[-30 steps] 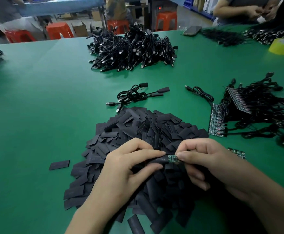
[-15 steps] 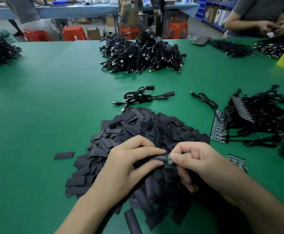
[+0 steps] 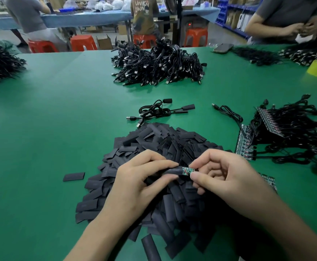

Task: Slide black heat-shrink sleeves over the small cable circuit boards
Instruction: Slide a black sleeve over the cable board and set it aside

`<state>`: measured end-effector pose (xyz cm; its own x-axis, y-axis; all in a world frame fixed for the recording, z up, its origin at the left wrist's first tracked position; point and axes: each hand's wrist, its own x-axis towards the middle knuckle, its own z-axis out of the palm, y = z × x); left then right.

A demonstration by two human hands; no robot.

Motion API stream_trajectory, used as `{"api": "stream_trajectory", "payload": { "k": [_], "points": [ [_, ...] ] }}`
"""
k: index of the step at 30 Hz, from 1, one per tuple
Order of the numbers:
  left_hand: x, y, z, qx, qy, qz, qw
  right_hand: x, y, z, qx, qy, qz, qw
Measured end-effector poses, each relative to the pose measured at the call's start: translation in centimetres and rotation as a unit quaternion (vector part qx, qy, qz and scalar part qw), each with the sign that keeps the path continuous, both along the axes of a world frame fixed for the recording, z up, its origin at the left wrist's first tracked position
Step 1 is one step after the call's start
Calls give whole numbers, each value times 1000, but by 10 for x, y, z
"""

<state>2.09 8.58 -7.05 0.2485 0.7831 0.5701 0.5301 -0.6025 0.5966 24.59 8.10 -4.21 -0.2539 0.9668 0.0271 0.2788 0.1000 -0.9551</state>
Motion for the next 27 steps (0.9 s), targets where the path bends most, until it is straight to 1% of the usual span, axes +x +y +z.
{"api": "stream_trajectory", "payload": {
  "k": [5,12,19,23,27],
  "points": [
    [0,-1,-4,-6,-5,-19,1000,-6,-2,-6,26,-2,-9,1000],
    [-1,-2,-1,8,-29,-25,999,-9,-2,-4,9,36,-3,999],
    [1,-2,-3,31,1,-32,999,-10,-2,-3,-5,28,-12,1000],
    [2,-3,-4,39,11,-31,999,-13,-3,-5,-28,46,-6,999],
    [4,-3,-2,20,-34,-15,999,-10,-3,-1,-20,64,-13,998]
  ]
}}
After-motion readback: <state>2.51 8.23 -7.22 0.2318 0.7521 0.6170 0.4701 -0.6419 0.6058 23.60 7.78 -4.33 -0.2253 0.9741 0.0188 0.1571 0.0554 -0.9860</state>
